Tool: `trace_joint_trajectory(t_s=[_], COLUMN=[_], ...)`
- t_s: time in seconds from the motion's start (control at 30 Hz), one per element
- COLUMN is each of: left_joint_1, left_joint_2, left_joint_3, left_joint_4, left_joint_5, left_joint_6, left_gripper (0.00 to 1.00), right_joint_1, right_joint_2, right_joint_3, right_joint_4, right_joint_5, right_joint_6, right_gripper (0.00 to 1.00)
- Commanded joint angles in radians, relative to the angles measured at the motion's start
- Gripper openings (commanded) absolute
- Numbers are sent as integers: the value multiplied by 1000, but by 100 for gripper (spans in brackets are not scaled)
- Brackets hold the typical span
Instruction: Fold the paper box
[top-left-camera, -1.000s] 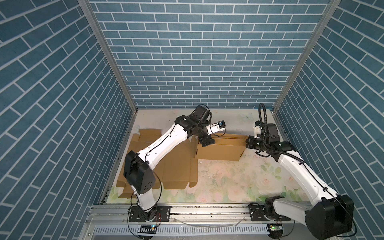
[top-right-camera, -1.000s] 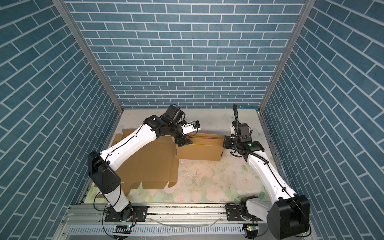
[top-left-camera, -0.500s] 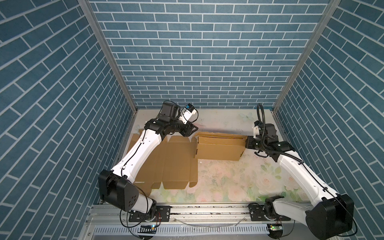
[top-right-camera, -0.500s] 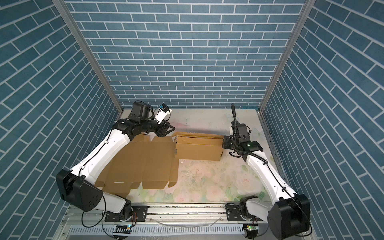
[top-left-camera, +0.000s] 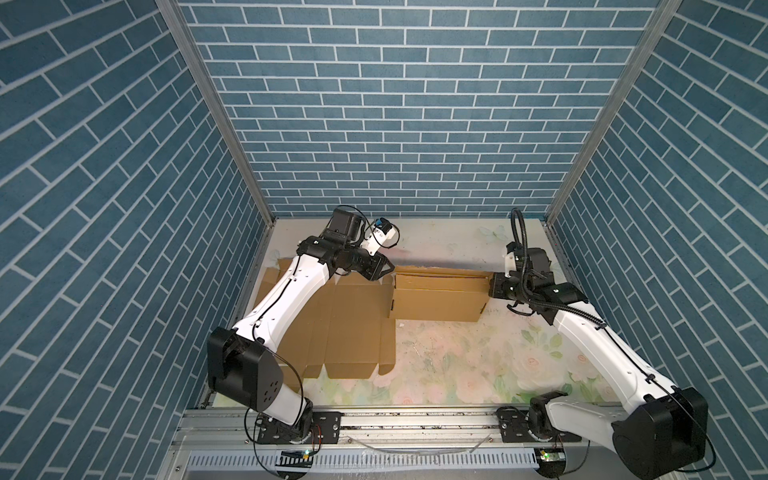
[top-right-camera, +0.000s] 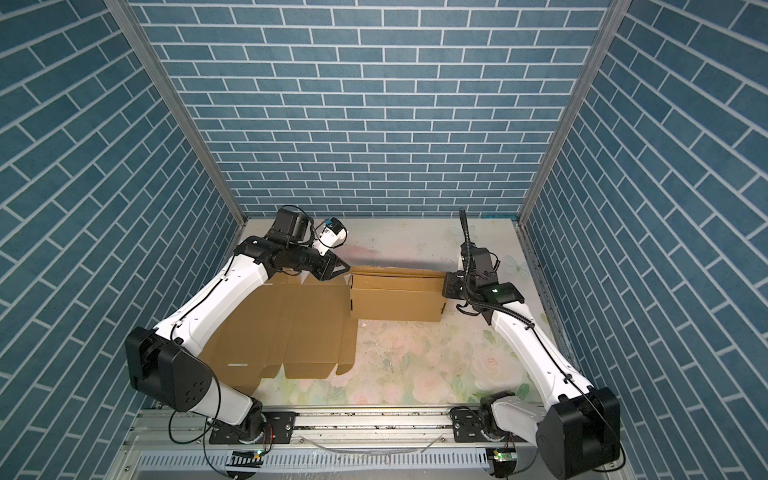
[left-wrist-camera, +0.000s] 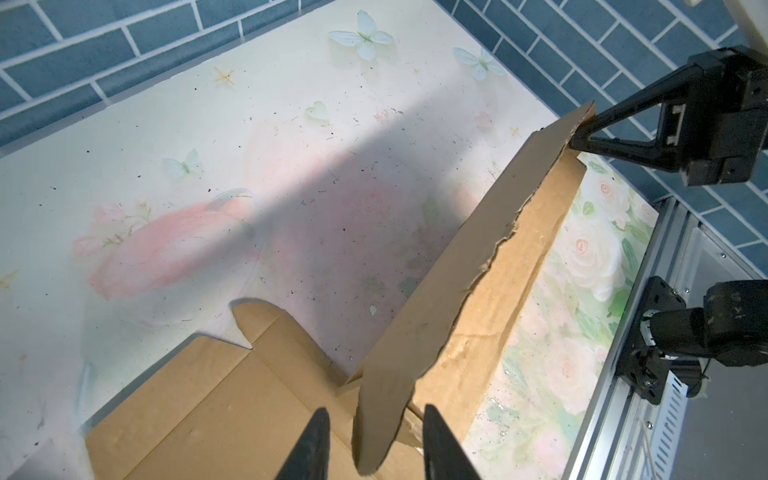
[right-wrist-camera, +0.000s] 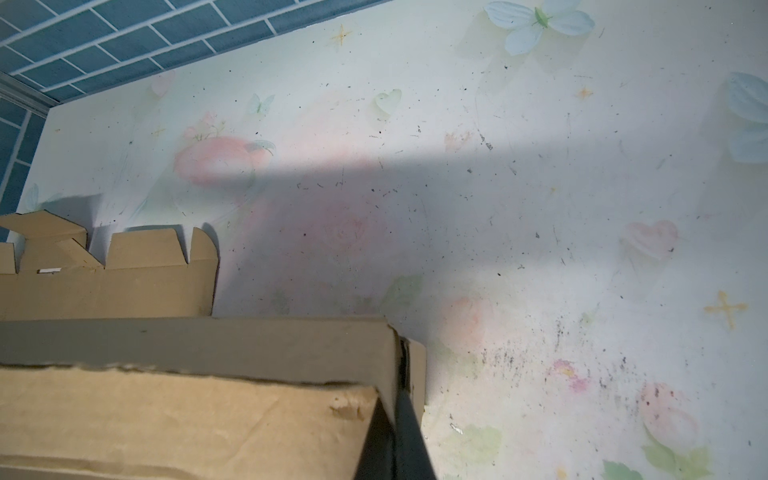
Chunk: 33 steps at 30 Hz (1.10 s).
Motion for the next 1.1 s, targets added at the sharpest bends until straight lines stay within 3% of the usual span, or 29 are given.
trace_joint_trajectory(t_s=[0.0, 0.13, 0.4, 0.9, 1.07], left_joint_1=[-3, -8, -14, -24, -24], left_joint_2=[8, 25, 36, 69, 74], left_joint_3=[7, 15, 9, 47, 80], left_joint_4=[-45, -60, -67, -87, -109], left_joint_5=[20, 24, 7, -18, -29], left_joint_6=[14, 16, 23, -42, -64], left_gripper=[33, 26, 27, 0, 0], right_joint_1=[10, 14, 25, 65, 72], right_joint_2=[30, 30, 39, 20, 12], right_joint_3=[0, -1, 2, 4, -2], right_joint_4=[-108, -109, -100, -101, -105], right_joint_5=[20, 25, 28, 57, 74], right_joint_6=[30, 32, 39, 76, 79], right_gripper=[0, 0, 0, 0, 0])
